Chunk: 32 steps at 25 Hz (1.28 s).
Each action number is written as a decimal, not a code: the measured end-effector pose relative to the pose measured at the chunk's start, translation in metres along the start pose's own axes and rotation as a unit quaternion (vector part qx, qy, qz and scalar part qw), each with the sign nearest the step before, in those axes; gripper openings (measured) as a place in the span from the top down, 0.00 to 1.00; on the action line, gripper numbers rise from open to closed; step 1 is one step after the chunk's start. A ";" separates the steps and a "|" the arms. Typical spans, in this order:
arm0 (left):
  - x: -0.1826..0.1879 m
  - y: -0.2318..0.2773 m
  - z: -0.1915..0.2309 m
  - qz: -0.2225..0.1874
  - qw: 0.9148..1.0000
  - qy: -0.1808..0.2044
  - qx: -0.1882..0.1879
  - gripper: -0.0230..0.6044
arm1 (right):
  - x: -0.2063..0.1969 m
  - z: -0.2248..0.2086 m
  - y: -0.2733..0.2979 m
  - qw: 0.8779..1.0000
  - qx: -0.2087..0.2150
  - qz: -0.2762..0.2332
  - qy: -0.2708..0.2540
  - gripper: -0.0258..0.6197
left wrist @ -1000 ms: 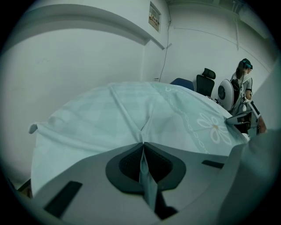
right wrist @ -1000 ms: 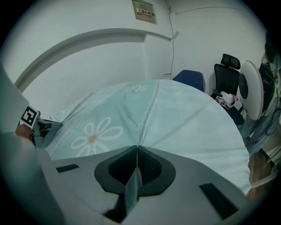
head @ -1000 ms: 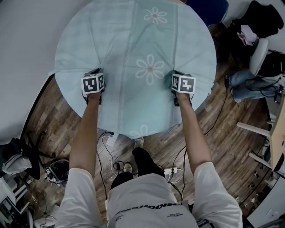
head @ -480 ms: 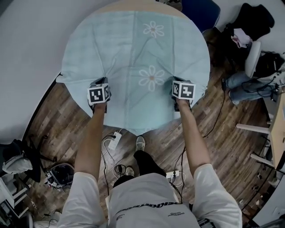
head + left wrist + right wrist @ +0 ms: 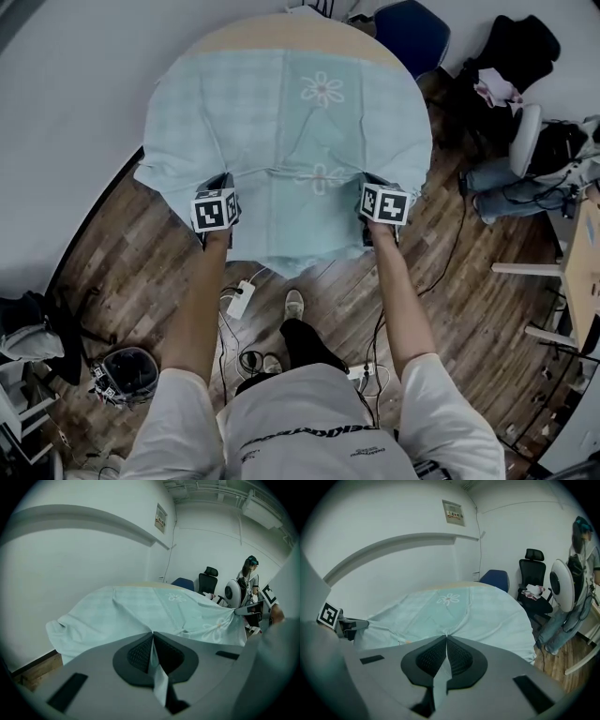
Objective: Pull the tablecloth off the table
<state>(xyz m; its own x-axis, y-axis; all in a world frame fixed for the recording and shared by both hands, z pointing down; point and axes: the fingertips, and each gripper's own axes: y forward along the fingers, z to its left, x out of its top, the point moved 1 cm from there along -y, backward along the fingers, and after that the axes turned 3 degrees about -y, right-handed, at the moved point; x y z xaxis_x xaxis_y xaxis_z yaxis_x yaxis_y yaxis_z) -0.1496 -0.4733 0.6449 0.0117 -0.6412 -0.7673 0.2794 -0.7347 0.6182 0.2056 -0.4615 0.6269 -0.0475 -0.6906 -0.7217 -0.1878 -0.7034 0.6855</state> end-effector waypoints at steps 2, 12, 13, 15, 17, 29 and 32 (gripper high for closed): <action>-0.001 -0.013 -0.004 -0.008 1.000 -0.003 -0.004 0.94 | -0.004 0.004 -0.013 1.000 0.000 -0.007 0.006 0.91; -0.006 -0.097 -0.025 -0.049 0.998 0.000 -0.025 0.94 | -0.024 0.039 -0.089 0.999 0.014 -0.043 0.027 0.91; -0.008 -0.106 -0.026 -0.053 0.998 0.000 -0.026 0.94 | -0.026 0.044 -0.098 0.998 0.015 -0.048 0.023 0.91; -0.011 -0.124 -0.029 -0.060 0.998 0.003 -0.028 0.94 | -0.030 0.054 -0.113 0.998 0.020 -0.058 0.014 0.91; -0.012 -0.139 -0.034 -0.067 0.997 0.007 -0.030 0.94 | -0.033 0.061 -0.127 0.997 0.025 -0.066 0.009 0.91; -0.013 -0.238 -0.064 -0.121 0.991 0.035 -0.047 0.94 | -0.047 0.099 -0.219 0.992 0.035 -0.122 -0.005 0.91; -0.017 -0.265 -0.074 -0.133 0.989 0.039 -0.052 0.94 | -0.051 0.109 -0.248 0.990 0.038 -0.137 -0.001 0.91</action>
<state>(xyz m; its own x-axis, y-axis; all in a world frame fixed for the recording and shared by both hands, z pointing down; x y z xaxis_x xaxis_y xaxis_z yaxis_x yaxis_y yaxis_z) -0.1530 -0.2511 0.4813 -0.0029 -0.4061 -0.9138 0.3797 -0.8458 0.3747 0.1480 -0.2337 0.4838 0.0139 -0.4750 -0.8799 -0.2678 -0.8496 0.4544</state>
